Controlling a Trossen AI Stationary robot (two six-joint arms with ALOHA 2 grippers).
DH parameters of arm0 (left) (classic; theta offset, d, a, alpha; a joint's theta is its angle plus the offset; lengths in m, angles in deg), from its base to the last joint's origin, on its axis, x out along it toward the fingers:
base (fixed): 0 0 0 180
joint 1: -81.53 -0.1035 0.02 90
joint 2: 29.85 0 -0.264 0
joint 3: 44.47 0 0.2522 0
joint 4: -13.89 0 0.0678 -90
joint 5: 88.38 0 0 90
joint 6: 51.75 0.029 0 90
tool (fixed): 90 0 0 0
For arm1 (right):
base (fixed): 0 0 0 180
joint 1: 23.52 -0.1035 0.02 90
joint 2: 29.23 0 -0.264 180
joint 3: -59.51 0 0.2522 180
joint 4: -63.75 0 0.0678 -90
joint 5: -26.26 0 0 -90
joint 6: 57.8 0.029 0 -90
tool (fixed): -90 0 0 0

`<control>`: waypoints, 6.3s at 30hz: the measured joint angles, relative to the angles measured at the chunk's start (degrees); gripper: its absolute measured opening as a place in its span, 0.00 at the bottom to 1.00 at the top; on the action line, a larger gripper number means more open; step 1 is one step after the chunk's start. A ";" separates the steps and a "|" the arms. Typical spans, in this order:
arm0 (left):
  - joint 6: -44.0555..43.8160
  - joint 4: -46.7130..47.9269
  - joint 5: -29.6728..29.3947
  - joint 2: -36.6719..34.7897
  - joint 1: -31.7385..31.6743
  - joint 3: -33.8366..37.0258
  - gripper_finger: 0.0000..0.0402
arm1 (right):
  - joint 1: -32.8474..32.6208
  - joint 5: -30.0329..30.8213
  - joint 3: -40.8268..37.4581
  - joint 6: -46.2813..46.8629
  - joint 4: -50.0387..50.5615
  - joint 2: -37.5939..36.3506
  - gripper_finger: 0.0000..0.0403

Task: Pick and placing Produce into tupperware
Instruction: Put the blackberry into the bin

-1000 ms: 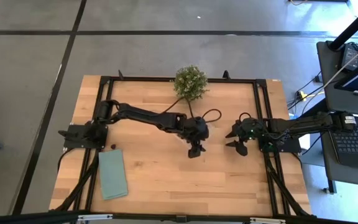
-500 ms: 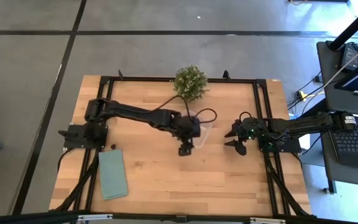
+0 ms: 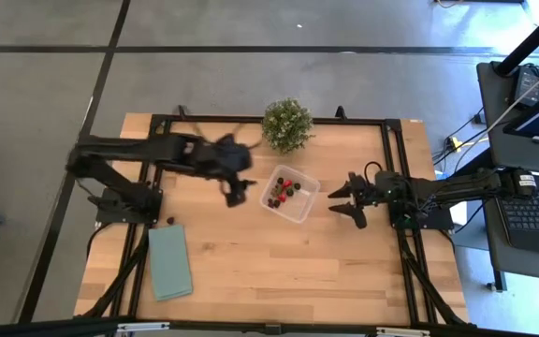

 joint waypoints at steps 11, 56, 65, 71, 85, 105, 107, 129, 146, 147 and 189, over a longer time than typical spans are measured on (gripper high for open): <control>-14.76 0.05 -7.86 -24.93 6.58 21.48 0.62 | 0.00 5.29 0.02 -0.22 -9.00 -0.01 0.56; -25.60 20.92 24.70 -6.40 -4.29 43.15 0.55 | 0.09 19.53 0.02 -3.11 -10.41 0.01 0.56; -10.64 25.31 23.27 1.04 -10.11 43.15 0.51 | 0.09 19.53 0.02 -3.03 -10.39 0.01 0.56; -6.72 26.01 22.80 5.59 -11.03 43.14 0.51 | 0.09 19.53 0.02 -2.87 -10.39 0.01 0.56; -5.68 24.34 25.55 16.59 -7.27 43.11 0.51 | 0.09 19.51 0.02 -2.76 -10.37 0.01 0.56; -4.96 18.46 28.88 20.70 -4.33 45.52 0.51 | 0.07 19.51 0.04 -2.83 -10.35 0.01 0.56; -4.97 17.95 29.23 20.70 -4.33 47.24 0.51 | 0.07 19.51 0.04 -2.83 -10.35 0.01 0.56; -5.95 12.05 28.50 20.57 -4.54 49.16 0.51 | 0.07 19.48 0.04 -1.55 -10.35 0.01 0.56; -5.83 12.29 27.15 20.51 -4.57 49.10 0.23 | 0.07 19.48 0.04 -1.56 -10.35 0.01 0.56; -5.46 12.35 27.11 20.37 -4.55 49.10 0.23 | 0.07 19.48 0.04 -1.56 -10.35 0.01 0.56; 6.18 -23.67 31.71 14.20 -13.82 8.83 0.23 | 0.04 19.42 0.04 -1.51 -11.83 -0.02 0.56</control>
